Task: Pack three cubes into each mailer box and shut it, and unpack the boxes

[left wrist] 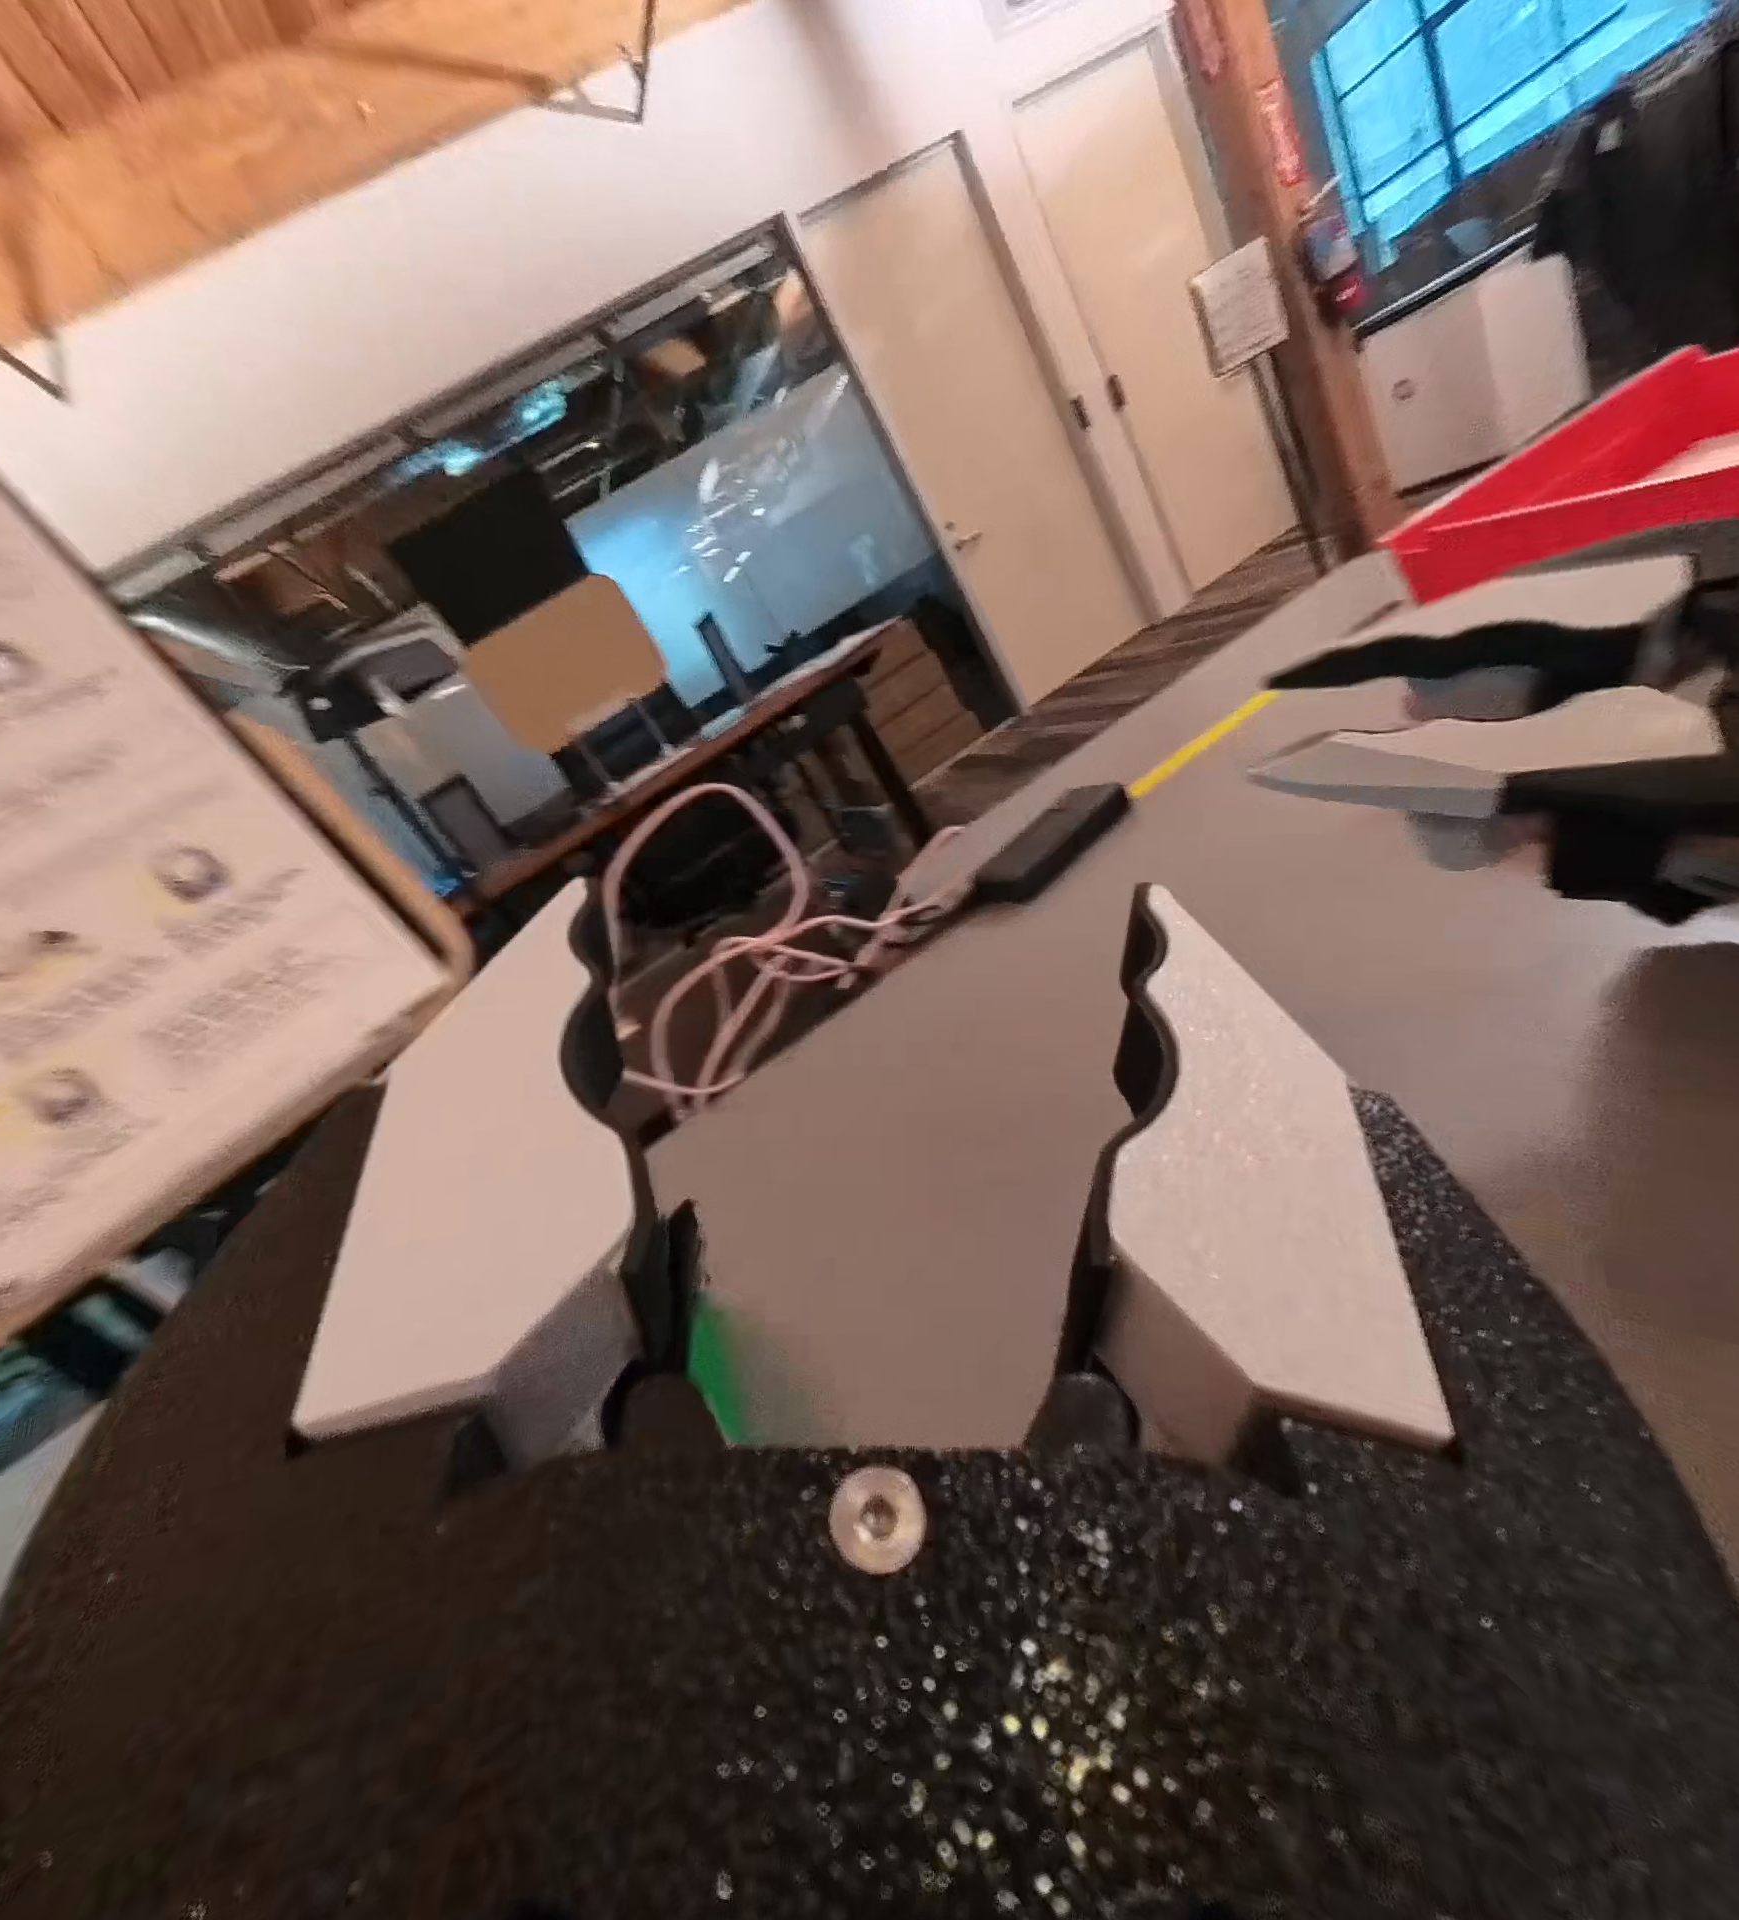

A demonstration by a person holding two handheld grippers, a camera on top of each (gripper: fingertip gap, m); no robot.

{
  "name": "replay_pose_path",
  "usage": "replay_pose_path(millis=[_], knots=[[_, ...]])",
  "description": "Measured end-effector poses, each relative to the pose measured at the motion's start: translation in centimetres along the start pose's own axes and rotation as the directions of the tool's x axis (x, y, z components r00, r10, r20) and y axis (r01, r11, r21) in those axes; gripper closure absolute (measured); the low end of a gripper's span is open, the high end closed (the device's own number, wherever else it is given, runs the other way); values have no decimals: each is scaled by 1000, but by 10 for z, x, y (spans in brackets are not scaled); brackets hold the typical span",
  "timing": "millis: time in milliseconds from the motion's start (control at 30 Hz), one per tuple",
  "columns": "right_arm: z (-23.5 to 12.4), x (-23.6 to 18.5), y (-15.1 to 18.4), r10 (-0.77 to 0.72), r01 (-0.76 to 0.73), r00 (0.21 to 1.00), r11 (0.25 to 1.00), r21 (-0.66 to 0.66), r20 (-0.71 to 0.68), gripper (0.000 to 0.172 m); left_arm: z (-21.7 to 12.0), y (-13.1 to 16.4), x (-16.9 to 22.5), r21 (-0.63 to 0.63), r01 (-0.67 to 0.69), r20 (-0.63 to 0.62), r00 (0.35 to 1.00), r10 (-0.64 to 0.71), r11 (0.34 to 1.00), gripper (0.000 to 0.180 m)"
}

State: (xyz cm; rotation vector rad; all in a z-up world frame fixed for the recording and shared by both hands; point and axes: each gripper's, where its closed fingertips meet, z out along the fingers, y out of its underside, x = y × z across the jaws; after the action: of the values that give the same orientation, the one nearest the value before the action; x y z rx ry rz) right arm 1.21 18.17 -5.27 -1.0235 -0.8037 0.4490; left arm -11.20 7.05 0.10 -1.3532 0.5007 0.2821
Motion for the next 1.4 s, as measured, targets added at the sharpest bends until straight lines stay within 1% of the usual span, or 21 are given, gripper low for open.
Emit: replay_pose_path(millis=[67,133,233,267,333,400,433,467,500,533,600,667,733,800,900,967,1100,1167,1333,1367,1400], knots=[[2,1,1,25,-25,1000,1000,0,2,135,-16,-6,-39,-29,-16,47,999,18,999,83],[4,-2,2,20,-20,1000,1000,-4,12,135,-26,1,-76,-94,-40,69,997,46,995,81],[6,-10,2,-5,5,999,1000,-8,42,135,-25,45,-120,-319,-78,2,997,83,945,74],[6,-12,2,-12,13,999,1000,-8,48,135,-21,65,-133,-405,-42,-11,999,42,914,72],[7,-16,2,-25,26,998,1000,-9,60,135,-7,95,-147,-525,144,-15,984,-178,839,68],[8,-19,4,-35,36,997,999,-17,73,135,10,121,-155,-637,302,27,928,-371,709,62],[9,-20,4,-36,38,996,999,-19,77,135,16,134,-156,-698,301,28,918,-395,650,60],[9,-20,4,-37,39,996,999,-20,80,135,20,146,-158,-757,227,-10,933,-359,612,61],[9,-21,4,-36,38,996,999,-19,83,134,21,158,-156,-805,84,-112,950,-290,587,62],[9,-21,5,-33,35,996,999,-20,87,134,18,168,-149,-822,-95,-265,936,-230,561,62],[8,-22,5,-28,31,995,999,-24,94,134,8,187,-143,-792,-378,-497,855,-147,480,67],[8,-22,6,-23,26,995,999,-26,98,133,6,198,-140,-741,-510,-609,785,-116,437,75],[8,-22,8,-12,16,994,999,-34,108,133,4,208,-131,-742,-528,-636,748,-187,414,73],[9,-24,9,-4,9,993,999,-41,120,132,1,221,-129,-736,-564,-659,723,-208,375,71],[10,-27,11,-2,9,990,999,-51,142,132,-7,238,-128,-749,-581,-659,704,-263,318,71],[11,-29,11,-7,15,988,999,-51,152,132,-12,243,-124,-772,-552,-634,700,-328,314,69],[11,-34,11,-14,23,985,998,-51,172,132,-15,236,-121,-795,-510,-606,693,-389,330,67],[11,-35,11,-16,26,984,998,-52,180,132,-22,234,-119,-791,-529,-612,680,-404,309,66],[11,-39,11,-25,37,980,998,-54,196,132,-43,221,-117,-781,-589,-605,633,-484,206,65],[11,-39,11,-27,39,980,998,-55,199,132,-43,218,-118,-775,-599,-608,623,-491,200,62],[11,-40,11,-28,40,979,998,-54,202,132,-36,218,-120,-767,-600,-627,629,-459,227,59]])
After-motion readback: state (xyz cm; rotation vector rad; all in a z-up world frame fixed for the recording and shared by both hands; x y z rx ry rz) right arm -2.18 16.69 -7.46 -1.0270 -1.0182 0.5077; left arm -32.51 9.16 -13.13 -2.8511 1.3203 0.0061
